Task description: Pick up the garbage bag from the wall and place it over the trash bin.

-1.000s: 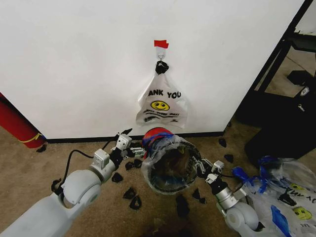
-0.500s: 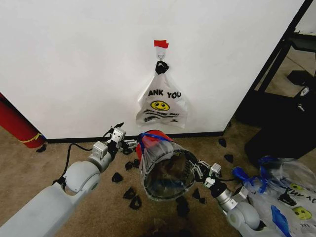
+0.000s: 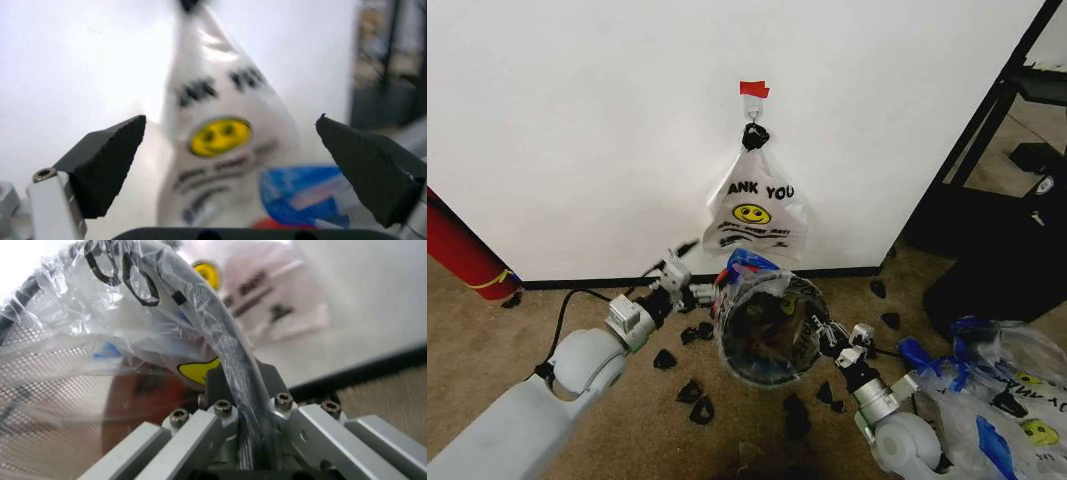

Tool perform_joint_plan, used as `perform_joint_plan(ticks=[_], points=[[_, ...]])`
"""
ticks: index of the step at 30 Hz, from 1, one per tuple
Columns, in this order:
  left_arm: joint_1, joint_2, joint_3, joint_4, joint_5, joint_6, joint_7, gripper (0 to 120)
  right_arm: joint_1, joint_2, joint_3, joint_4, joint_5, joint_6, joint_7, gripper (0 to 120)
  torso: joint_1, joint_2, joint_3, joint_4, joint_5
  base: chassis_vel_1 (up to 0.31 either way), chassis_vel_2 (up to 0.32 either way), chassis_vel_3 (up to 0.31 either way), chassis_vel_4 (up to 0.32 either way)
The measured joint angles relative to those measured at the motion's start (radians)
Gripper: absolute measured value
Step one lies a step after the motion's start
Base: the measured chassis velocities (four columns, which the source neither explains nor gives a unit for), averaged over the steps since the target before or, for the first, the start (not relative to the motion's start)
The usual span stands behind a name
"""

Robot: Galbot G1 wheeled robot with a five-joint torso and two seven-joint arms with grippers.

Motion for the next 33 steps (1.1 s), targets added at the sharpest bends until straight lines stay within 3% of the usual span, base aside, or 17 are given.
perform_joint_plan(ticks=[3, 6, 10, 11, 12, 15, 18, 23, 25, 27, 33], points=[[0.021, -0.021, -0.005, 0.001, 0.035, 0.014, -0.049, 100, -0.001, 0.007, 0.001, 0.041, 0.068, -0.034, 0.089, 0, 0.000, 0.000, 0.000, 0.0001, -0.0001, 0.000, 0.000, 0.000, 0.000], [0.086, -0.034, -0.025, 0.034, 0.190, 0.063, -0.099, 100, -0.002, 0.027, 0.028, 0.136, 0.212, -0.113, 0.291, 0, 0.000, 0.000, 0.000, 0.0006, -0.0003, 0.000, 0.000, 0.000, 0.000], [0.128, -0.020, -0.030, 0.042, 0.249, 0.092, -0.074, 100, -0.003, 0.041, 0.054, 0.183, 0.258, -0.148, 0.373, 0, 0.000, 0.000, 0.000, 0.0003, -0.0003, 0.000, 0.000, 0.000, 0.000], [0.162, -0.009, -0.034, 0.037, 0.264, 0.110, -0.033, 100, 0.003, 0.052, 0.073, 0.214, 0.299, -0.183, 0.452, 0, 0.000, 0.000, 0.000, 0.0004, -0.0002, 0.000, 0.000, 0.000, 0.000], [0.169, -0.007, -0.035, 0.034, 0.265, 0.113, -0.025, 100, 0.004, 0.055, 0.077, 0.221, 0.309, -0.192, 0.474, 0, 0.000, 0.000, 0.000, 0.0004, -0.0002, 0.000, 0.000, 0.000, 0.000], [0.210, -0.001, -0.041, 0.011, 0.242, 0.124, 0.073, 100, 0.029, 0.100, 0.092, 0.315, 0.368, -0.273, 0.716, 0, 0.000, 0.000, 0.000, 0.0003, -0.0004, 0.000, 0.000, 0.000, 0.000], [0.220, -0.002, -0.044, 0.002, 0.204, 0.119, 0.125, 100, 0.040, 0.122, 0.093, 0.357, 0.385, -0.304, 0.823, 0, 0.000, 0.000, 0.000, 0.0004, -0.0002, 0.000, 0.000, 0.000, 0.000], [0.235, -0.013, -0.050, -0.006, 0.182, 0.111, 0.175, 100, 0.035, 0.122, 0.096, 0.362, 0.383, -0.329, 0.873, 0, 0.000, 0.000, 0.000, 0.0002, -0.0001, 0.000, 0.000, 0.000, 0.000], [0.235, -0.028, -0.051, 0.006, 0.249, 0.137, 0.103, 100, 0.027, 0.115, 0.090, 0.346, 0.374, -0.337, 0.874, 0, 0.000, 0.000, 0.000, 0.0001, 0.0000, 0.000, 0.000, 0.000, 0.000], [0.242, -0.060, -0.052, 0.029, 0.328, 0.225, -0.073, 100, 0.028, 0.112, 0.078, 0.319, 0.355, -0.351, 0.884, 0, 0.000, 0.000, 0.000, 0.0001, -0.0002, 0.000, 0.000, 0.000, 0.000], [0.287, -0.138, -0.058, 0.046, 0.372, 0.283, -0.310, 100, 0.058, 0.137, 0.038, 0.274, 0.296, -0.376, 0.947, 0, 0.000, 0.000, 0.000, 0.0004, -0.0002, 0.000, 0.000, 0.000, 0.000]])
